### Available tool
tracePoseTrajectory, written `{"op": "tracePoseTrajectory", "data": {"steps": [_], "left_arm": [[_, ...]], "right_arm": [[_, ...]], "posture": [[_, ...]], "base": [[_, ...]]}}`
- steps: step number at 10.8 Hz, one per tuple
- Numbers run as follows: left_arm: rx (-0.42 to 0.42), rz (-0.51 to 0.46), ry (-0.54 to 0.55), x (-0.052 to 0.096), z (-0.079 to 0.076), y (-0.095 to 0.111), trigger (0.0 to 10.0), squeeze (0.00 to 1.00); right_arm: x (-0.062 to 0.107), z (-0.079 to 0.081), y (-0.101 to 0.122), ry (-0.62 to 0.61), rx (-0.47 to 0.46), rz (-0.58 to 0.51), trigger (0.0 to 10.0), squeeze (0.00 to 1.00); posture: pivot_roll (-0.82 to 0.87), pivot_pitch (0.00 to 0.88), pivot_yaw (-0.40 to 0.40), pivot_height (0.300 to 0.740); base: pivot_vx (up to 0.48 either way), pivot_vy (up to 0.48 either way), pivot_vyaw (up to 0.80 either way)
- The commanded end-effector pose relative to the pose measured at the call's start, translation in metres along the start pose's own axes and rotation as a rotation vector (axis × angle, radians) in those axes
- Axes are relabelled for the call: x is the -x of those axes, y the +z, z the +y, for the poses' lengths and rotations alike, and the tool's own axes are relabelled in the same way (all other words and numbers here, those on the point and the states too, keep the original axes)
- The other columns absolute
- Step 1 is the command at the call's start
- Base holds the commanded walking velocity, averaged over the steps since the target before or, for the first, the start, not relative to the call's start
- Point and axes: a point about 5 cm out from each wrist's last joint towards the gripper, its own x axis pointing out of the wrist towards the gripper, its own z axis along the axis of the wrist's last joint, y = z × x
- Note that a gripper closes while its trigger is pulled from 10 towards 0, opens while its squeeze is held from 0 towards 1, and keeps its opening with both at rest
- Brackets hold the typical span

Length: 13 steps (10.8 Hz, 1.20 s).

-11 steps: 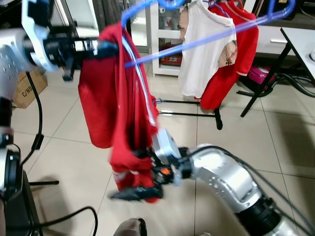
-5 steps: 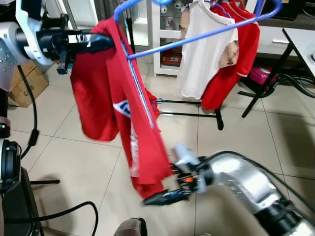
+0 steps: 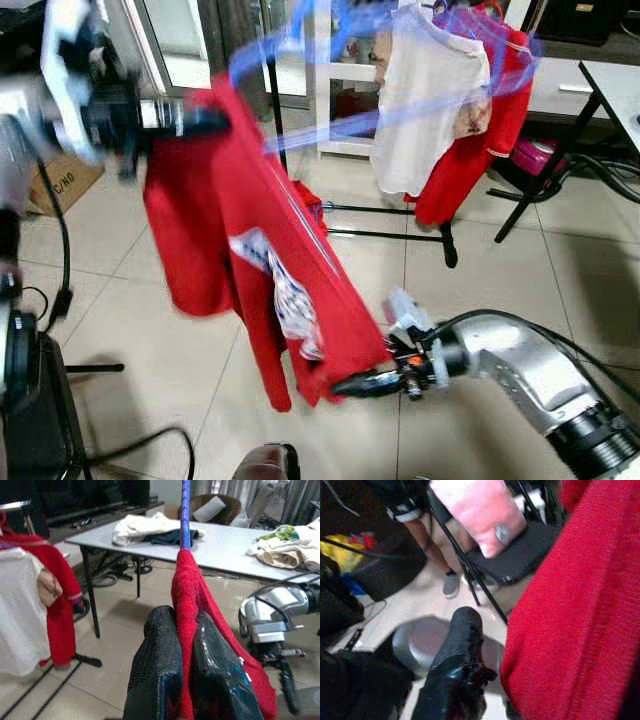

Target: Hang hanger

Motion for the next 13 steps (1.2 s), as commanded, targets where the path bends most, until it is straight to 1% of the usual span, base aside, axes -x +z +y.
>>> {"op": "tracePoseTrajectory", "data": {"steps": [1,2,3,4,5,6,9,10,11,12,13], "left_arm": [[-0.093,-0.017,0.032,0.009,-0.002,0.019,0.0,0.0],[-0.089,-0.008,0.04,0.01,-0.003,0.016,0.0,0.0],[-0.085,0.015,0.048,0.013,-0.006,0.007,0.0,0.0],[-0.087,0.038,0.048,0.014,-0.009,0.001,0.0,0.0],[-0.087,0.066,0.048,0.016,-0.015,-0.009,0.0,0.0],[-0.084,0.083,0.054,0.019,-0.022,-0.015,0.0,0.0],[-0.073,0.156,0.056,0.023,-0.038,-0.032,0.0,0.0],[-0.066,0.242,0.048,0.026,-0.055,-0.05,0.0,0.0],[-0.041,0.271,0.062,0.028,-0.068,-0.064,0.0,0.0],[-0.012,0.294,0.078,0.032,-0.077,-0.076,0.0,0.0],[0.013,0.314,0.085,0.036,-0.086,-0.084,0.0,0.0]], "right_arm": [[0.008,-0.003,-0.018,-0.058,-0.055,0.071,0.0,0.0],[0.012,-0.008,-0.023,-0.127,-0.06,0.092,0.0,0.0],[0.018,-0.016,-0.028,-0.233,-0.066,0.099,0.0,0.0],[0.022,-0.022,-0.03,-0.293,-0.078,0.091,0.0,0.0],[0.033,-0.032,-0.035,-0.426,-0.083,0.112,0.0,0.0],[0.043,-0.039,-0.04,-0.535,-0.068,0.142,0.0,0.0],[0.066,-0.052,-0.047,-0.732,-0.012,0.245,0.0,0.0],[0.082,-0.06,-0.047,-0.862,0.01,0.28,0.0,0.0],[0.097,-0.067,-0.043,-0.971,0.016,0.267,0.0,0.0],[0.109,-0.072,-0.037,-1.061,0.022,0.249,0.0,0.0],[0.118,-0.076,-0.033,-1.12,0.025,0.236,0.0,0.0]], "posture": [[0.1,0.013,0.073,0.74],[0.09,0.008,0.072,0.74],[0.09,0.002,0.073,0.74],[0.08,0.0,0.072,0.74],[0.08,0.0,0.07,0.74],[0.07,0.0,0.07,0.74],[0.07,0.0,0.07,0.74],[0.05,0.0,0.081,0.74],[0.05,0.0,0.08,0.74],[0.04,0.0,0.078,0.74],[0.04,0.0,0.074,0.74]], "base": [[0.0,0.0,0.0],[0.0,0.0,0.0],[0.0,0.0,0.0],[0.0,0.0,0.0],[0.0,0.0,0.0],[0.0,0.0,0.0],[0.0,0.0,0.0],[0.0,0.0,0.0],[0.0,0.0,0.0],[0.0,0.0,0.0],[0.0,0.0,0.0]]}}
